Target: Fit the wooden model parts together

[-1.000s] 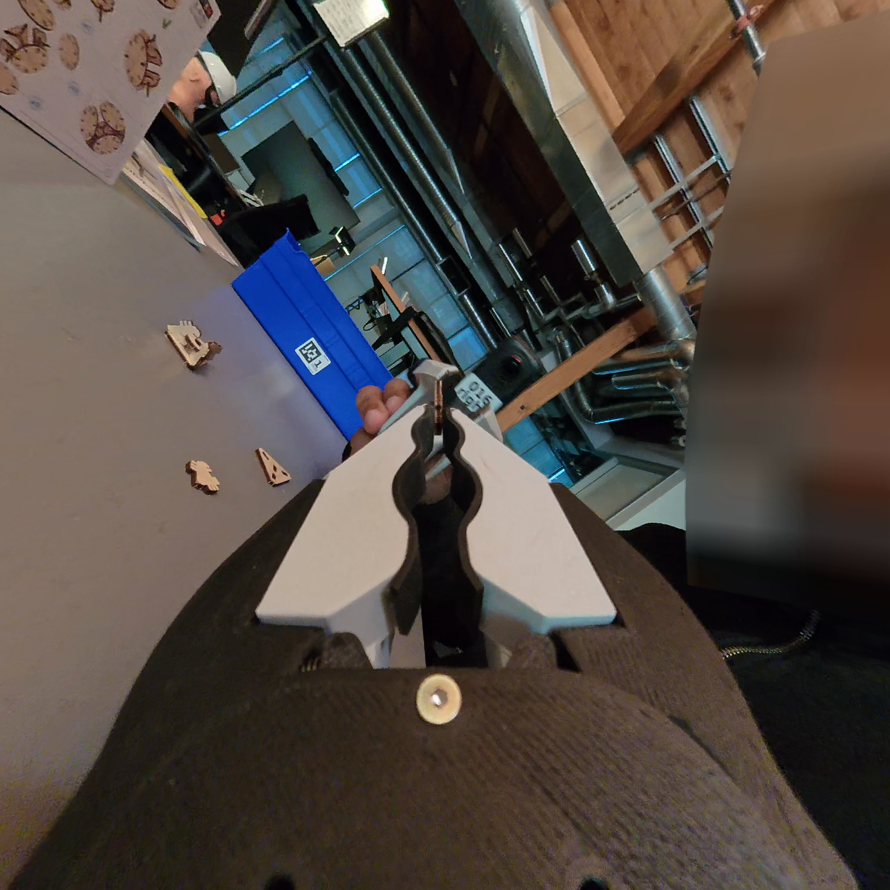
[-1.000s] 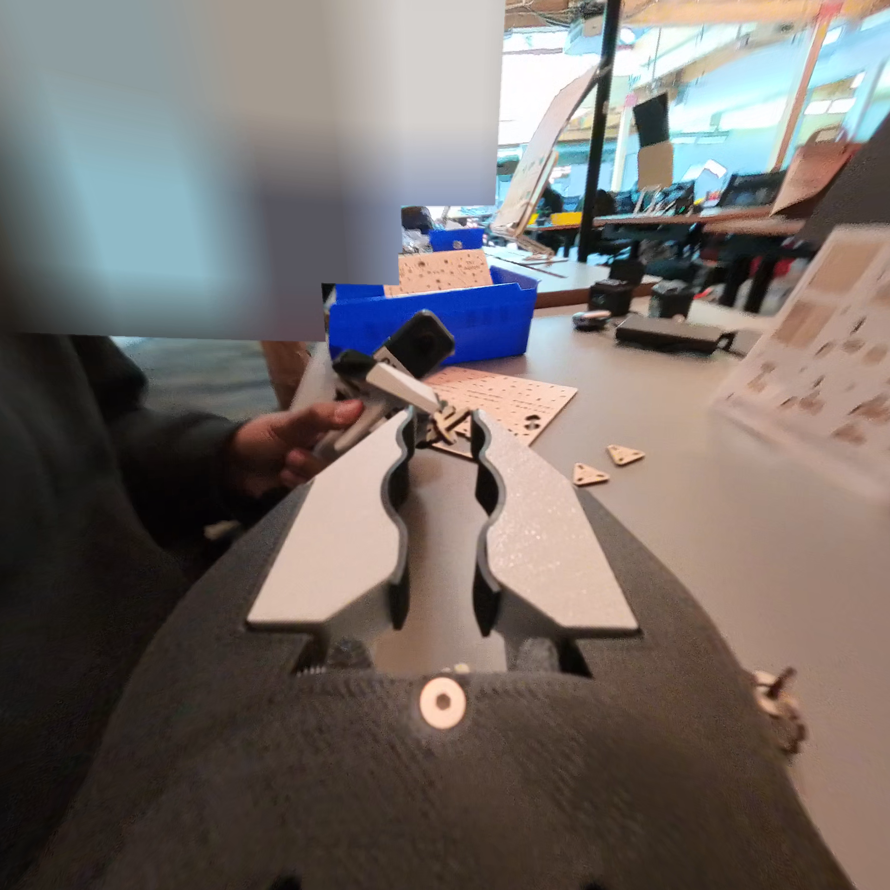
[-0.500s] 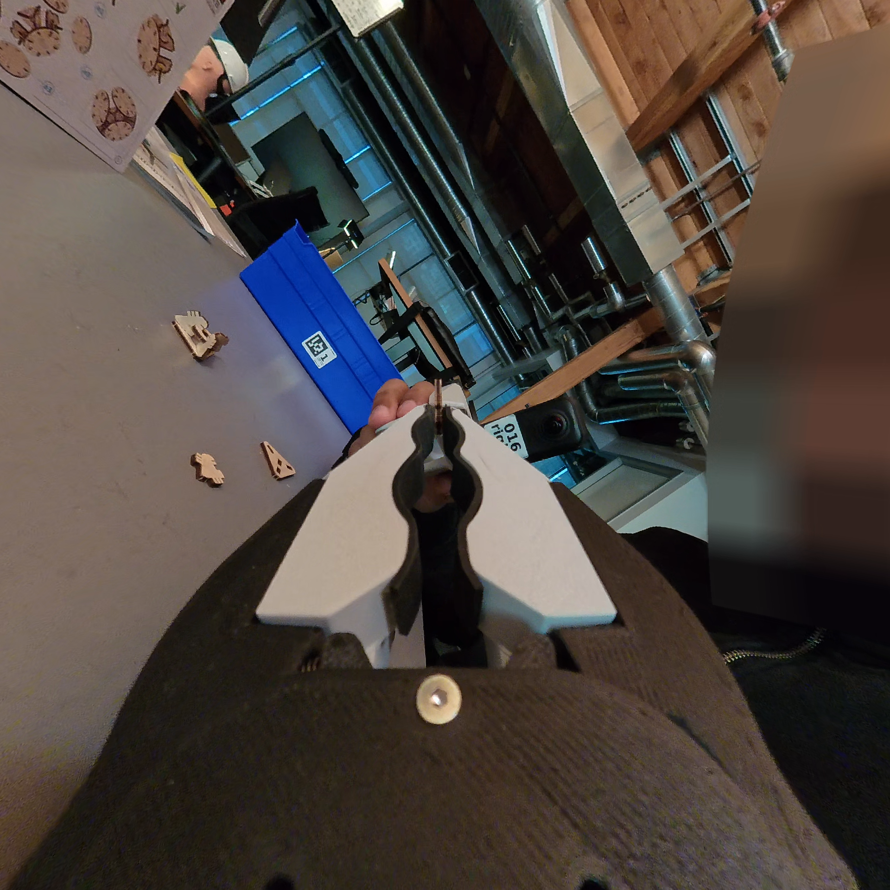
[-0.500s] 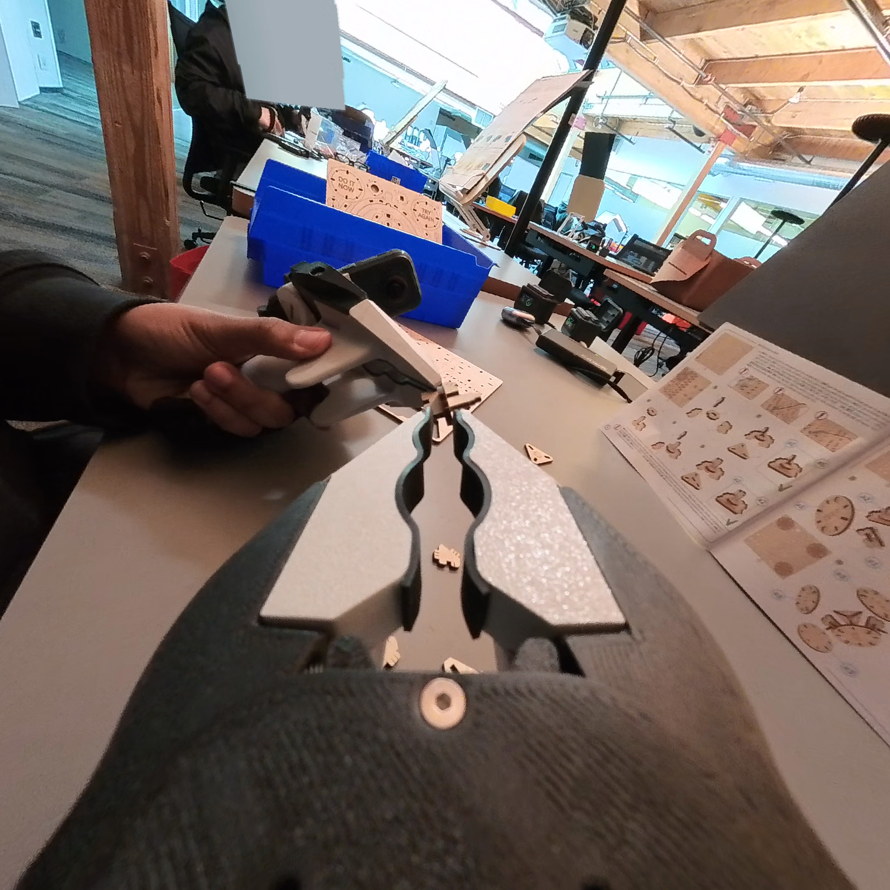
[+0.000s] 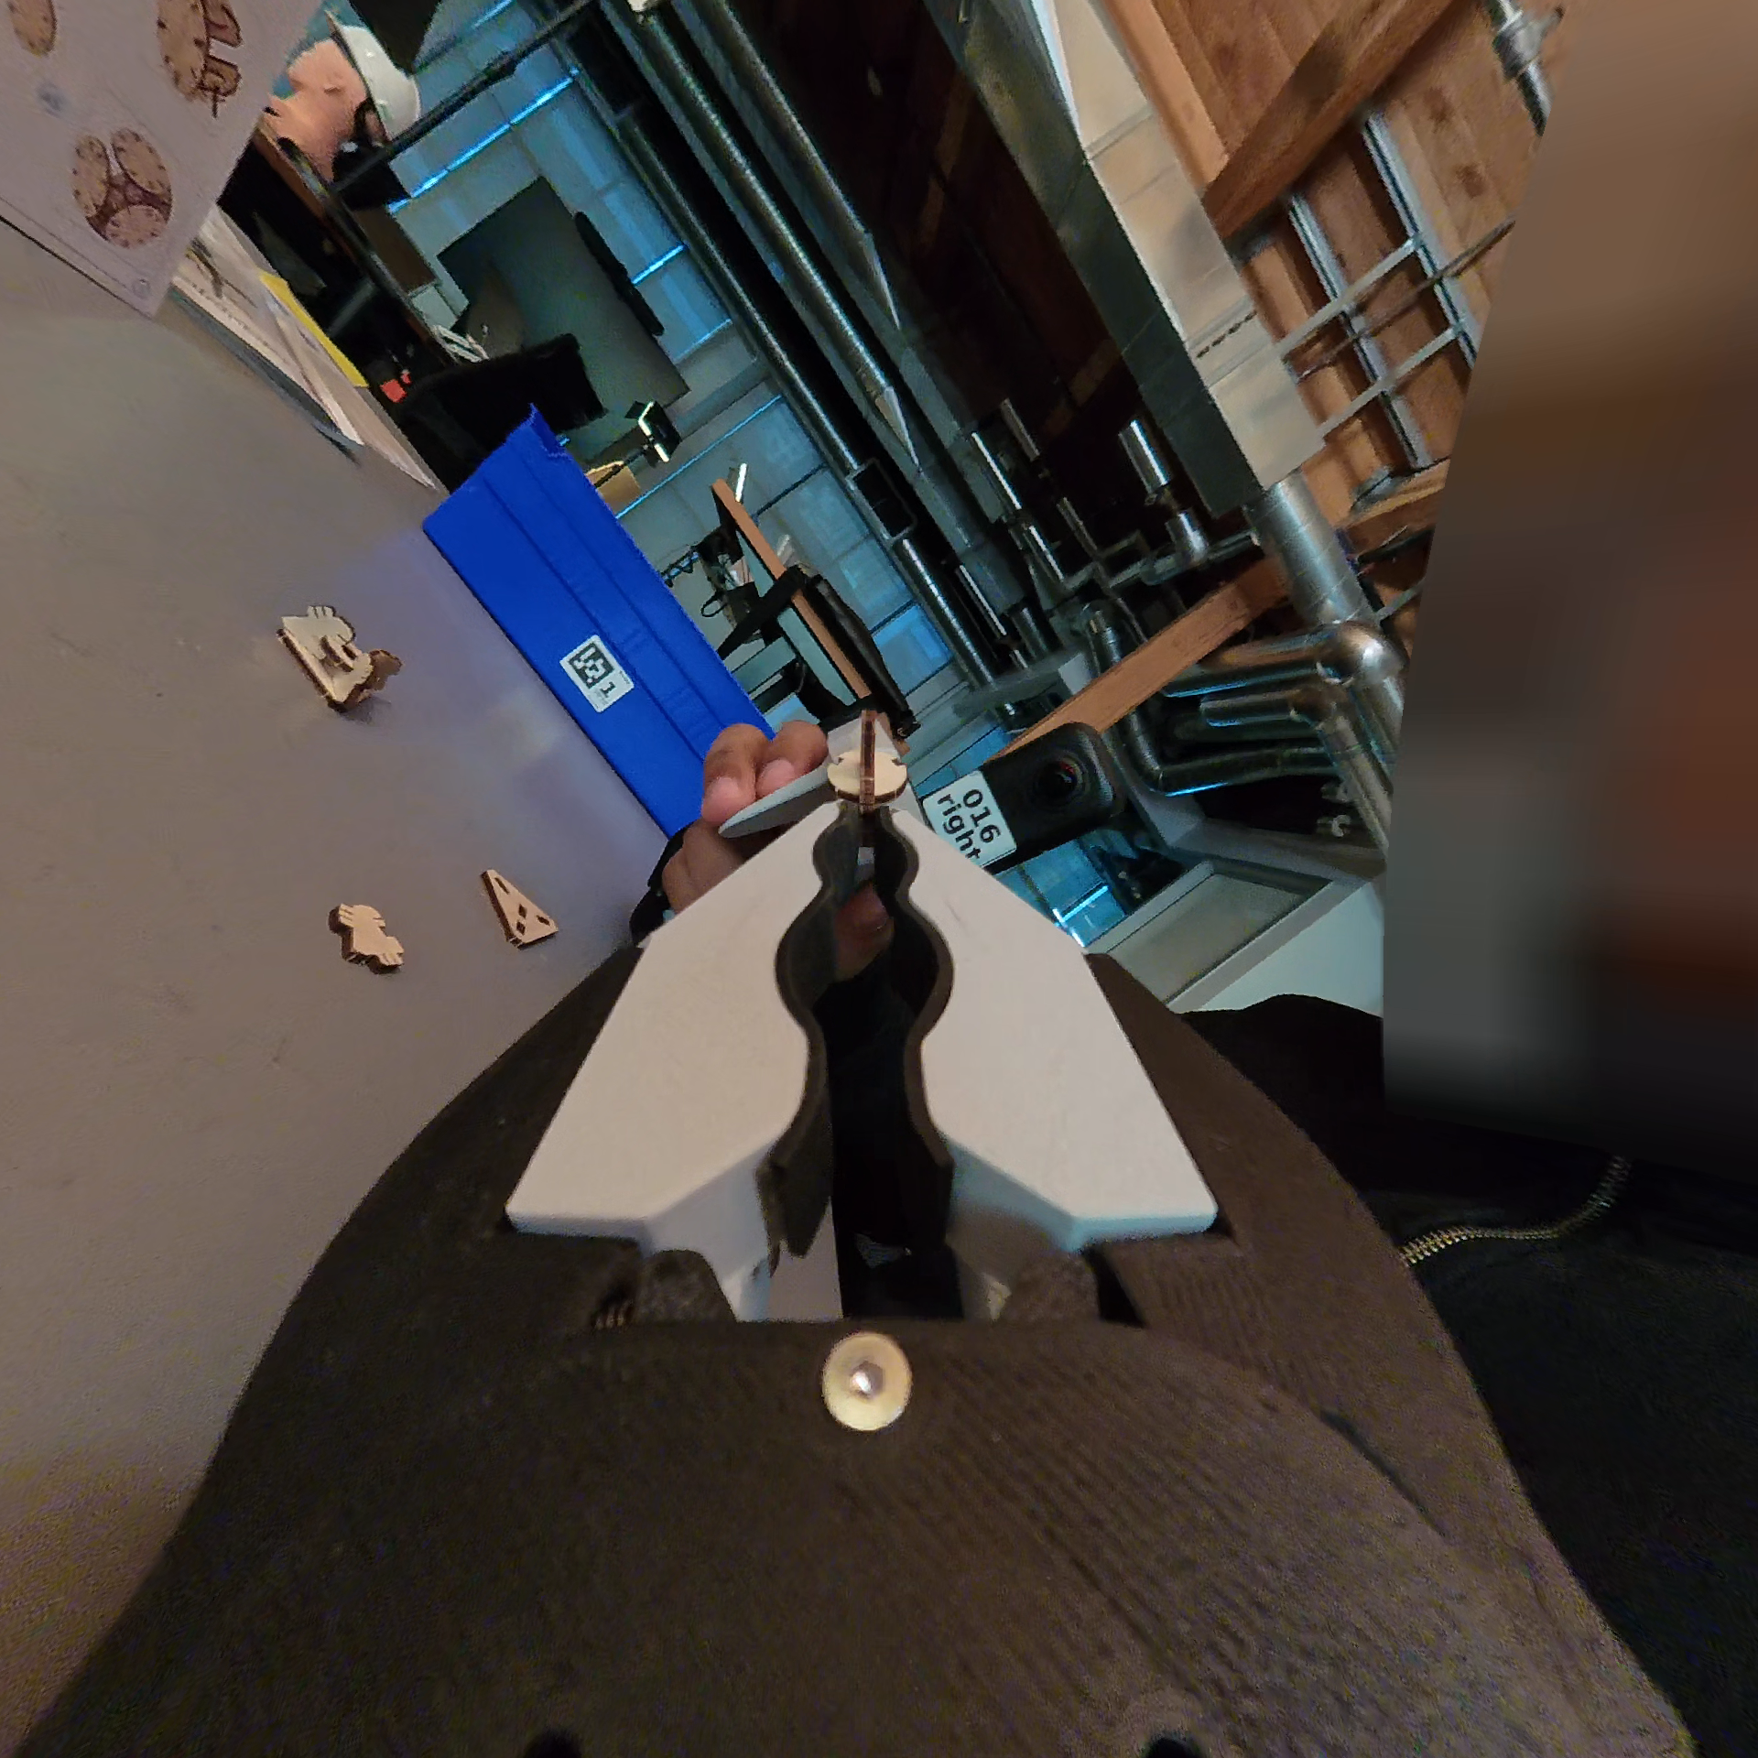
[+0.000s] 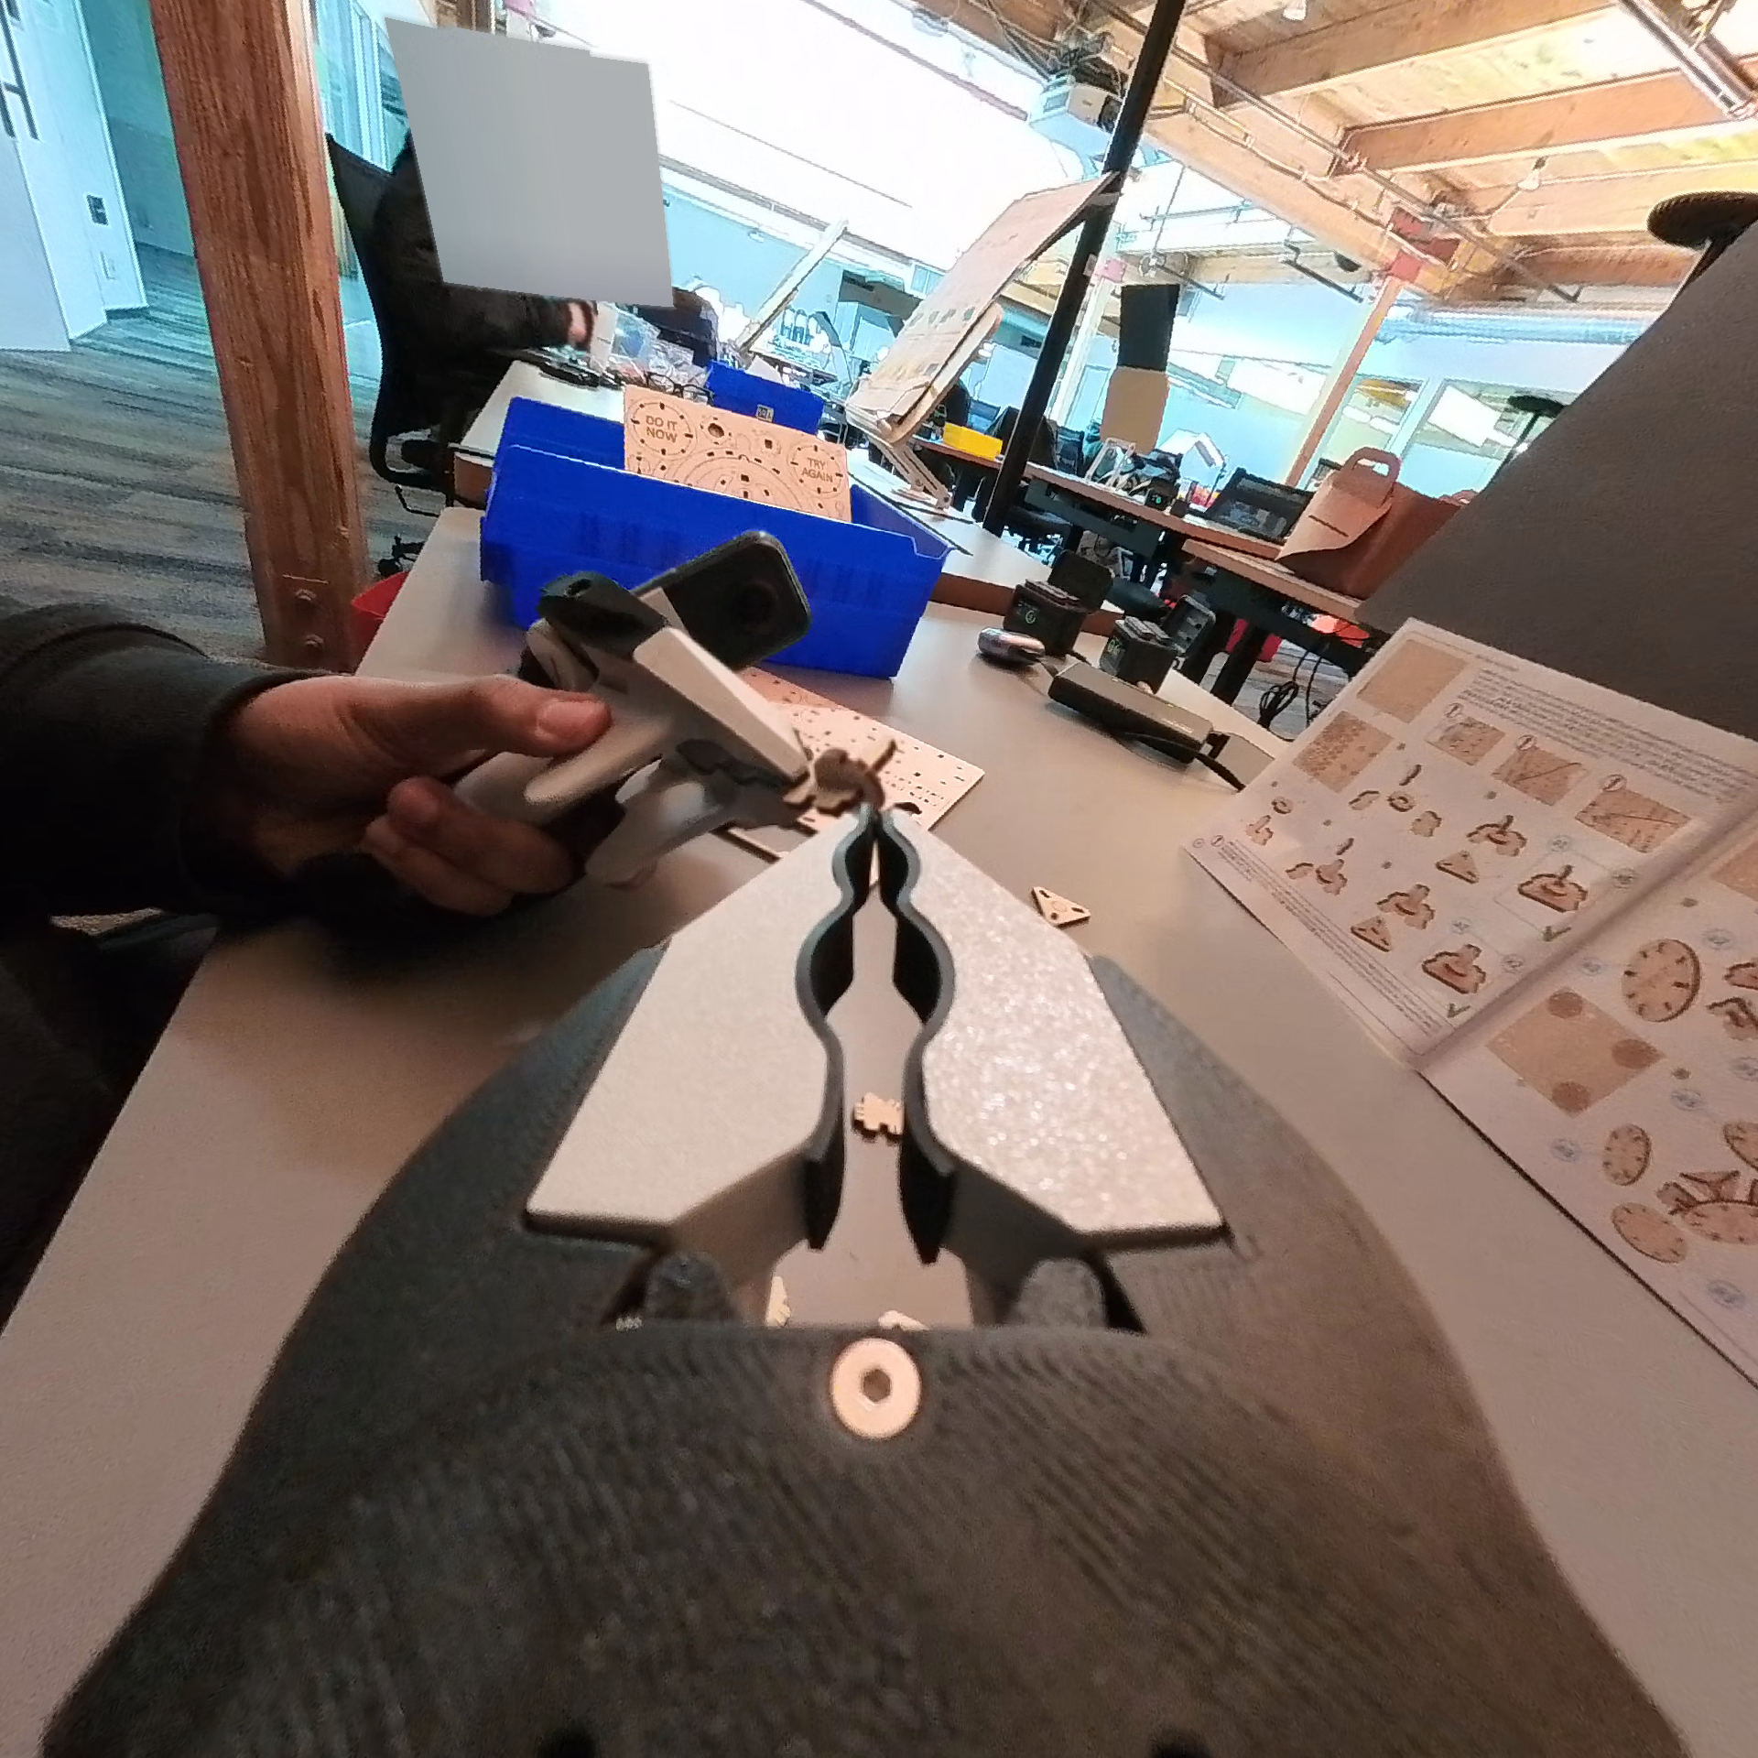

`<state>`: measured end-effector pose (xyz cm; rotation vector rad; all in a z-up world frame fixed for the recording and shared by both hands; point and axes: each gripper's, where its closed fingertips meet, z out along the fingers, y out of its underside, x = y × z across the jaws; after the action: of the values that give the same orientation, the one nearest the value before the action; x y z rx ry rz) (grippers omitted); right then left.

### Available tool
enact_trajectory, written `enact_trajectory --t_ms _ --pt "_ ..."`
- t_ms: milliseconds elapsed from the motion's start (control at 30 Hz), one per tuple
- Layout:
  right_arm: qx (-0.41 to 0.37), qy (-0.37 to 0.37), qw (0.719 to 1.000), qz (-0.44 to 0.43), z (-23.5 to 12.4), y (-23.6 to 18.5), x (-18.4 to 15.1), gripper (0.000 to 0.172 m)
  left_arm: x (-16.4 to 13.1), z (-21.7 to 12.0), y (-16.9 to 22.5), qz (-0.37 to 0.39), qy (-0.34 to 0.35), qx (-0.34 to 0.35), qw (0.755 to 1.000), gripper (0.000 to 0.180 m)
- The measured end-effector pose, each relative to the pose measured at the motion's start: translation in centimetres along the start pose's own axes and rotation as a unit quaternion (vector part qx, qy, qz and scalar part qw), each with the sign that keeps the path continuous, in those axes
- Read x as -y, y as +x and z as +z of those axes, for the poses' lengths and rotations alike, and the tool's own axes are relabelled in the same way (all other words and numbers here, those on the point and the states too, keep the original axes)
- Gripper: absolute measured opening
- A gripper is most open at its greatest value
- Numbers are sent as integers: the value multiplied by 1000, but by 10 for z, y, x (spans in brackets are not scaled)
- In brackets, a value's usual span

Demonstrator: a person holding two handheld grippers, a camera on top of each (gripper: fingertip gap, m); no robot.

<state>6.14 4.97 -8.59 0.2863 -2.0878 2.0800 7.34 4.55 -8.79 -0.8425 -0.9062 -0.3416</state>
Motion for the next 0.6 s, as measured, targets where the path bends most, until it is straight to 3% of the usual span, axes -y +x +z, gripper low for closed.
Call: enact_trajectory --t_ms 600 --pt "-55 3 994 95 -8 36 -4 0 -3 2 9 26 -4 -23 999 0"
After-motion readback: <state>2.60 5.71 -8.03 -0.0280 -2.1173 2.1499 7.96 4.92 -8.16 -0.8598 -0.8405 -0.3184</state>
